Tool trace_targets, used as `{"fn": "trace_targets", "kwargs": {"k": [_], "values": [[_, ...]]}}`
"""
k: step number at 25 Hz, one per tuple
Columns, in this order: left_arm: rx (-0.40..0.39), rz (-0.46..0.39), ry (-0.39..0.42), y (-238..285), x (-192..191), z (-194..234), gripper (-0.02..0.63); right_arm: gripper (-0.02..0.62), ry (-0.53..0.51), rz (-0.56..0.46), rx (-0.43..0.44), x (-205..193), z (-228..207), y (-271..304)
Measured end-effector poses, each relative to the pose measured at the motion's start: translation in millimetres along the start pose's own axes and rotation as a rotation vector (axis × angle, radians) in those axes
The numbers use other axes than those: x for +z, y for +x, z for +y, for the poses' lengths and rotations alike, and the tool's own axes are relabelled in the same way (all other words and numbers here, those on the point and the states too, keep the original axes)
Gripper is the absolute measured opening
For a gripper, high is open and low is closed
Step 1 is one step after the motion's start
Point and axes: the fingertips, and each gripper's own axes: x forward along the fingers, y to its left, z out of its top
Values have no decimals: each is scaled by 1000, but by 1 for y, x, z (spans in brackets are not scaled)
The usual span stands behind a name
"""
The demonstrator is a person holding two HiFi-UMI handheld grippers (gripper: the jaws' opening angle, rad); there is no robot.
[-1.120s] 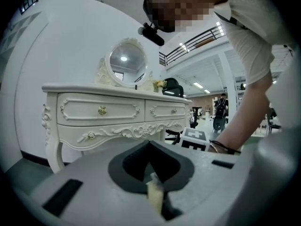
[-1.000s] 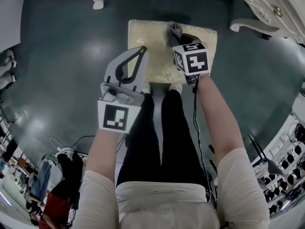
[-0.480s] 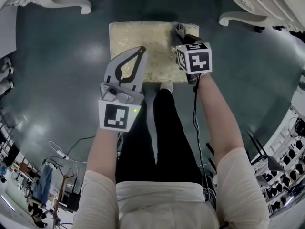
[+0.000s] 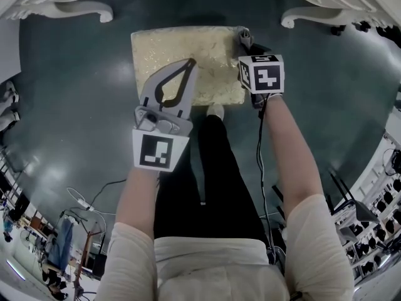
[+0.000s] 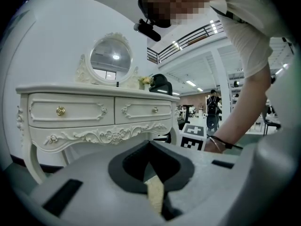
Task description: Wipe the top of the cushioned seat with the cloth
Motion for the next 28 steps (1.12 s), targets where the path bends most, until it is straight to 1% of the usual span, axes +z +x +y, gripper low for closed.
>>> {"fn": "trace_targets", "kwargs": {"k": [2, 5, 7, 9, 15, 20, 24, 28], "values": [[-1, 0, -2, -1, 3, -3, 2, 31, 0, 10, -18, -1, -6, -5], [-6, -2, 5, -6, 8, -5, 2, 31, -8, 3, -15, -2, -4, -17], [-4, -5, 8, -10, 9, -1, 2, 31, -13, -14, -5, 1, 2, -26], [4, 2, 0, -18, 9, 4, 2, 31, -12, -32, 26, 6, 18, -35], [9, 1, 16, -42, 8, 24, 2, 31, -6, -69, 120, 12, 79, -42], [16, 13, 42, -75, 0, 53, 2, 31, -13, -51, 192, 12, 150, -29], [37, 21, 37, -102, -14, 77, 2, 31, -37, -24, 247, 11, 208, -11], [52, 20, 39, -124, -26, 99, 2, 31, -34, -3, 286, 13, 257, 8]]}}
